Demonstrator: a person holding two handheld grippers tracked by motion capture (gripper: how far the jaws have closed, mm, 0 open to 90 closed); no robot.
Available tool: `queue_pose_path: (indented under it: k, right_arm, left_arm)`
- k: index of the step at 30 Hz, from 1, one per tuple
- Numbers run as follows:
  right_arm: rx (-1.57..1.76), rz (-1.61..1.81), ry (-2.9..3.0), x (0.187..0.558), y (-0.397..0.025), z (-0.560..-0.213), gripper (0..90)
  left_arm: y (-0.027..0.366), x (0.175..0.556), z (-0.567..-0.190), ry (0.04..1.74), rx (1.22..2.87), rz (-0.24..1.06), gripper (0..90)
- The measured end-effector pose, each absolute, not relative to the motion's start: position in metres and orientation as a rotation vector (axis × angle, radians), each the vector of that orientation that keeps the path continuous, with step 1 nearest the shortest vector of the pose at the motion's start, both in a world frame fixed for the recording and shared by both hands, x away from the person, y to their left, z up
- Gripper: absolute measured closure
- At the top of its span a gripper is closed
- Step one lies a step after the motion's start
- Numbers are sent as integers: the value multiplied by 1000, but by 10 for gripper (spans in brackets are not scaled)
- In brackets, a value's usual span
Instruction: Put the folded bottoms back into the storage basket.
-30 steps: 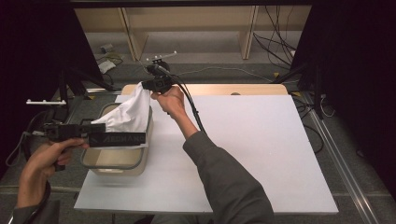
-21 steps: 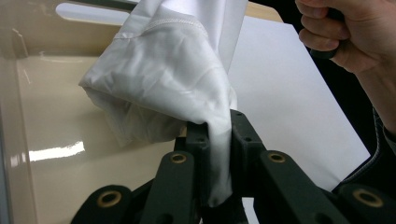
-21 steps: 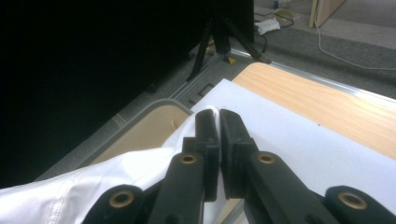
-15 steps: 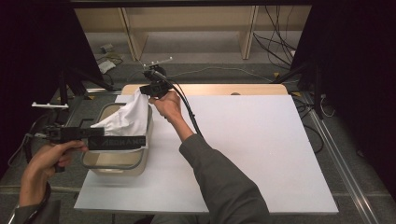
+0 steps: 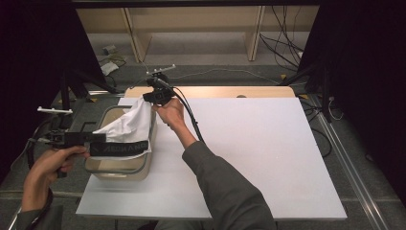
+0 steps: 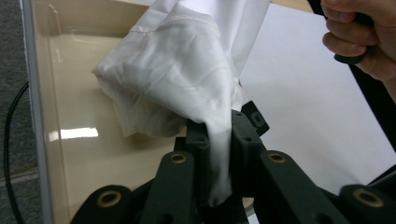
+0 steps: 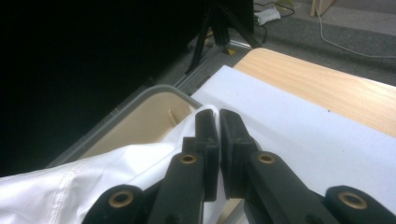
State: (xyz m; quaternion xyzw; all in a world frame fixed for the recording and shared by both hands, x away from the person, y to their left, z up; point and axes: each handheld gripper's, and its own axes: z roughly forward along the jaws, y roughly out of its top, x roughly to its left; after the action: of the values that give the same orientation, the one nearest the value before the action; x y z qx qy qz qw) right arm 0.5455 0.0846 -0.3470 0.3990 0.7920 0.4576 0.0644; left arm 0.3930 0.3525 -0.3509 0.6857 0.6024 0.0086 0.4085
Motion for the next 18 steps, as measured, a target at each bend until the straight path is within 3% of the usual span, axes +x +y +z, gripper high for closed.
queue_pose_path:
  k: [15, 18]
  right_arm:
    - [1224, 1382, 2405, 542, 93, -366, 876]
    - [1224, 1377, 2407, 542, 94, -369, 876]
  left_arm:
    - [361, 396, -360, 1609, 1731, 92, 800]
    - [361, 395, -360, 1587, 1738, 57, 800]
